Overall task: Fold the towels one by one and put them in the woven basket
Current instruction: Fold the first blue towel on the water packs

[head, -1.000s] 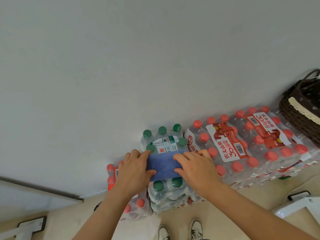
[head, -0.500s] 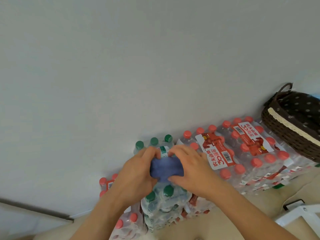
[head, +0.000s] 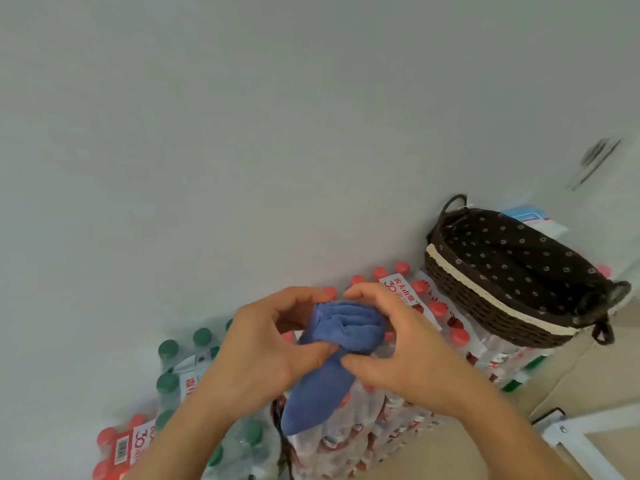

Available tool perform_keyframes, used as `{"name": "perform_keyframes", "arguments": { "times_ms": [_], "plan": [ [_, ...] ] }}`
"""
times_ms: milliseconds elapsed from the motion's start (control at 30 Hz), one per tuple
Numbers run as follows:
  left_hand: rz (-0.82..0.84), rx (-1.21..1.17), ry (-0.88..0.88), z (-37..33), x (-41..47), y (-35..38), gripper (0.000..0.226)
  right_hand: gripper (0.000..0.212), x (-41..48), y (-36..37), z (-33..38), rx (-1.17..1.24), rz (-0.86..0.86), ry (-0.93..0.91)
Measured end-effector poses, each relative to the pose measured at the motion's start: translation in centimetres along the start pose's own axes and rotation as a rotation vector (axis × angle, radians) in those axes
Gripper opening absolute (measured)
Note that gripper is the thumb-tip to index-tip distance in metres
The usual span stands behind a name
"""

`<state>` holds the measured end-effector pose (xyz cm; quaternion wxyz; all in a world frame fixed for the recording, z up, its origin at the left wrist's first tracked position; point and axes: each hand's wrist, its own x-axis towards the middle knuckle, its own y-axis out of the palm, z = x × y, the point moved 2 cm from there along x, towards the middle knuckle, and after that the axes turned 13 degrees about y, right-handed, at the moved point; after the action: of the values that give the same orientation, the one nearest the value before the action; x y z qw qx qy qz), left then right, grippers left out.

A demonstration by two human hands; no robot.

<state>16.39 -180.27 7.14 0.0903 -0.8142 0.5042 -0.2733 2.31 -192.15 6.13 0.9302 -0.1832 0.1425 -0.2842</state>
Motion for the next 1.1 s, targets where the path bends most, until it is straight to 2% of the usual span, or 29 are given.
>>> {"name": "perform_keyframes", "arguments": {
  "times_ms": [67,133,233,300,433,533,667,767,867,1033,1100],
  "plan": [
    [0.096,0.129,0.087,-1.8,2.3,3.8,0.054,0.072,-0.2,-3.7,-0.9,-0.163,-0.028,-0.023],
    [0.17,0.182,0.153,-3.2,4.6,7.3,0.057,0.073,-0.1,-7.5,-1.6,-0.313,-0.073,-0.072],
    [0.173,0.07,0.102,-3.5,7.2,11.2,0.055,0.052,0.0,-12.8,-2.8,-0.229,-0.096,-0.077],
    [0.246,0.013,0.074,-3.2,8.4,13.2,0.054,0.042,0.1,-15.8,-3.8,-0.161,-0.131,-0.069],
    [0.408,0.143,0.099,-2.2,10.7,15.8,0.045,0.036,0.3,-21.0,-5.8,-0.07,-0.165,-0.037],
    [0.414,0.22,0.149,-1.1,12.6,16.5,0.039,0.035,1.1,-24.1,-6.9,-0.018,-0.19,-0.039],
    [0.416,0.389,0.304,-0.6,15.2,19.1,0.038,0.035,2.8,-27.0,-8.7,-0.014,-0.283,0.009],
    [0.362,0.35,0.301,-0.9,17.4,21.6,0.032,0.034,3.8,-29.0,-10.2,-0.045,-0.364,0.057],
    [0.317,0.343,0.279,-0.8,20.7,23.8,0.014,0.029,5.5,-31.6,-12.4,-0.114,-0.414,0.134],
    [0.419,0.6,0.226,1.9,25.3,27.8,0.007,0.016,10.6,-34.4,-16.6,-0.391,-0.315,0.289],
    [0.432,0.668,0.164,3.5,26.8,29.2,0.014,0.014,12.9,-34.9,-18.1,-0.448,-0.25,0.323]
  ]
}}
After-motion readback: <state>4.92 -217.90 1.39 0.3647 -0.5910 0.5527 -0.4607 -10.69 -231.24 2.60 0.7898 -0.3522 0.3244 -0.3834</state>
